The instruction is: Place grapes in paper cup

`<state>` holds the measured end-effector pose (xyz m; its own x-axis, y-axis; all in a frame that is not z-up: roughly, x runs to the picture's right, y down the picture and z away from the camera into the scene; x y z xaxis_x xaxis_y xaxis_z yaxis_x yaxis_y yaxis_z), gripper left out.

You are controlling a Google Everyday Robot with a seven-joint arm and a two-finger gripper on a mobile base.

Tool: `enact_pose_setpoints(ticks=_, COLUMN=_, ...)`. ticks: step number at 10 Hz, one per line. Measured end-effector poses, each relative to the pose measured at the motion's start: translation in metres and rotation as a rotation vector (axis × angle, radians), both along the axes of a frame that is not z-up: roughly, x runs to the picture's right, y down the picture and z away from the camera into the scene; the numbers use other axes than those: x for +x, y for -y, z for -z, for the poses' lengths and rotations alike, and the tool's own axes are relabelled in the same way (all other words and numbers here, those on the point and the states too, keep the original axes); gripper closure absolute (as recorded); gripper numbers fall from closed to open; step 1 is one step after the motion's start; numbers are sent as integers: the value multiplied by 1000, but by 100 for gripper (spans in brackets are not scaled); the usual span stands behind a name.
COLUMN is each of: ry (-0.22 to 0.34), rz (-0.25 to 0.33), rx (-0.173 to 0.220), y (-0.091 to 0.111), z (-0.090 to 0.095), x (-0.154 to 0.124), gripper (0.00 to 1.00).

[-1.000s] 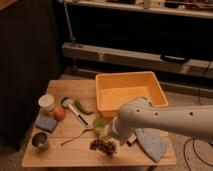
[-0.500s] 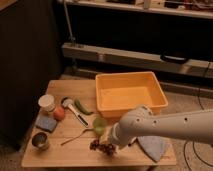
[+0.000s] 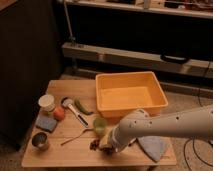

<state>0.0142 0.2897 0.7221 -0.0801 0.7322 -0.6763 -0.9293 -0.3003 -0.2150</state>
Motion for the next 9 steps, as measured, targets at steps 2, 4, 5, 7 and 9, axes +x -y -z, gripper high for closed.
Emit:
enact_pose_setpoints(ticks=2, ry=12, rz=14, rx=-5, y=-9, z=-8, x=-3, gripper=35)
enact_pose_setpoints(ticks=4, ry=25, rz=26, rx=-21, y=-19, z=-18, x=-10, gripper=36)
enact_pose_setpoints(ticks=5, ry=33, rz=25, rx=-22, y=-21, z=-20, x=-14, gripper=40)
enact_pose_setpoints(ticks=7, ry=40, rz=29, rx=-12, y=-21, z=-19, x=-17, gripper=60)
enact_pose_setpoints(ticks=9, ry=43, rz=31, rx=-14, y=-21, z=-19, x=-17, gripper=78)
